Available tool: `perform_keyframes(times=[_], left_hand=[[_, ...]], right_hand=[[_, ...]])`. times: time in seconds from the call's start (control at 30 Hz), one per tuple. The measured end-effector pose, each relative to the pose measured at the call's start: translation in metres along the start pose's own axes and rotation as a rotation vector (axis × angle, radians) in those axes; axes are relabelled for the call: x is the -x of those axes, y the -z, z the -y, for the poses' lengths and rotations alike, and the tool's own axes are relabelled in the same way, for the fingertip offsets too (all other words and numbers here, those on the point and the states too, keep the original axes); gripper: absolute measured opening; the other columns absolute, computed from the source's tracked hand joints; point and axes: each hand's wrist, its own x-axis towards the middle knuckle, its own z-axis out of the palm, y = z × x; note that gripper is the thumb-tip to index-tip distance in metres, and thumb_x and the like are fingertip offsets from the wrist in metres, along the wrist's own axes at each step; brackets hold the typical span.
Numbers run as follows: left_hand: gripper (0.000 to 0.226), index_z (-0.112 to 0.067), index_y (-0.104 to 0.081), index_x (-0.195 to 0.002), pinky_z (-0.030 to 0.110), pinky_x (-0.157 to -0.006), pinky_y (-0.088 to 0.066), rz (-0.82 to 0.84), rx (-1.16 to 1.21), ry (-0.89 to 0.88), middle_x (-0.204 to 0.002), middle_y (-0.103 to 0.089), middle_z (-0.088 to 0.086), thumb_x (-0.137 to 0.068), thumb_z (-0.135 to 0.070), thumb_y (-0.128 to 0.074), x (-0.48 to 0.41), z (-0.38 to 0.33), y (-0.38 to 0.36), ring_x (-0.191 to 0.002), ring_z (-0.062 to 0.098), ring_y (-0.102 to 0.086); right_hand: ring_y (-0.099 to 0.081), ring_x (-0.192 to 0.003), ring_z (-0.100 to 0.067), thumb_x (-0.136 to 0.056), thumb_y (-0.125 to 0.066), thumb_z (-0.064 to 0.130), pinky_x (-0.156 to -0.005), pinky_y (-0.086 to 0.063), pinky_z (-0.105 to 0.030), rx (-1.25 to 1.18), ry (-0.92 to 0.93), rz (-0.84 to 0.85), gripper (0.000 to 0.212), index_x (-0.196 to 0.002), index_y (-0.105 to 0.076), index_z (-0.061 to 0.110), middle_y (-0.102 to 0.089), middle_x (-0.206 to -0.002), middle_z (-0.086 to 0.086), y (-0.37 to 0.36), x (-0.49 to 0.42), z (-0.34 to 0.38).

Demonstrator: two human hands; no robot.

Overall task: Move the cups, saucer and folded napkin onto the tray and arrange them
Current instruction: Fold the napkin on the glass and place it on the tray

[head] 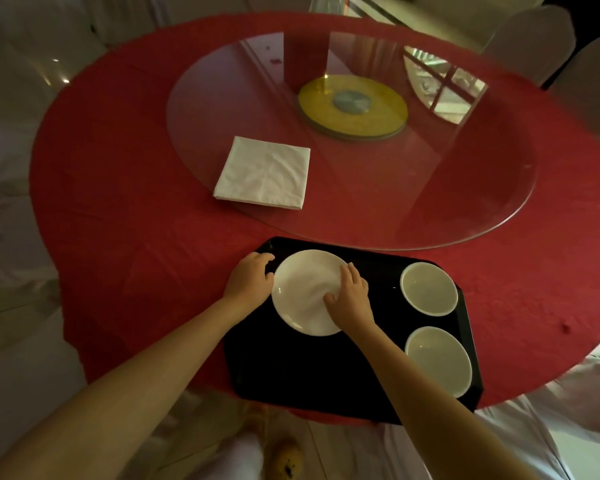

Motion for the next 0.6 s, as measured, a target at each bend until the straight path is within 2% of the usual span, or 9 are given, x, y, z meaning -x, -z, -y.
perform_keyframes(times=[0.17, 0.33, 0.47, 0.6], left_hand=[[0.031, -0.006, -0.058, -0.115, 0.034, -0.088, -0.048, -0.072, 0.038, -0.045, -0.113, -0.059, 0.013, -0.085, -0.004, -0.052, -0.006, 0.004, 0.022, -0.102, 0.024, -0.057], [0.028, -0.007, -0.061, -0.111, 0.032, -0.085, -0.047, -0.136, 0.031, -0.065, -0.108, -0.062, 0.011, -0.084, -0.004, -0.053, -0.029, 0.015, 0.043, -0.099, 0.024, -0.058], [0.029, -0.007, -0.062, -0.110, 0.034, -0.090, -0.044, -0.171, -0.011, -0.102, -0.107, -0.065, 0.012, -0.083, -0.003, -0.055, -0.060, 0.030, 0.059, -0.103, 0.027, -0.056], [0.034, -0.009, -0.061, -0.115, 0.035, -0.095, -0.041, -0.195, -0.057, -0.137, -0.115, -0.064, 0.010, -0.082, -0.004, -0.057, -0.097, 0.051, 0.074, -0.112, 0.027, -0.051]], right_hand=[[-0.011, -0.142, -0.028, -0.089, -0.050, 0.019, -0.111, -0.028, -0.043, -0.006, 0.035, -0.015, 0.062, -0.143, -0.021, 0.008, -0.016, -0.156, -0.008, 0.011, -0.016, 0.020], [-0.024, -0.138, -0.026, -0.092, -0.047, 0.017, -0.110, -0.028, -0.039, 0.003, 0.133, -0.105, 0.048, -0.138, -0.035, 0.007, -0.037, -0.147, -0.009, 0.021, -0.044, 0.042], [-0.042, -0.122, -0.030, -0.091, -0.044, 0.010, -0.097, -0.040, -0.039, 0.058, 0.204, -0.170, 0.035, -0.125, -0.053, 0.007, -0.058, -0.129, -0.010, 0.021, -0.072, 0.064], [-0.050, -0.104, -0.031, -0.088, -0.045, 0.007, -0.083, -0.047, -0.042, 0.135, 0.226, -0.197, 0.026, -0.109, -0.061, 0.008, -0.066, -0.109, -0.009, 0.011, -0.102, 0.085]])
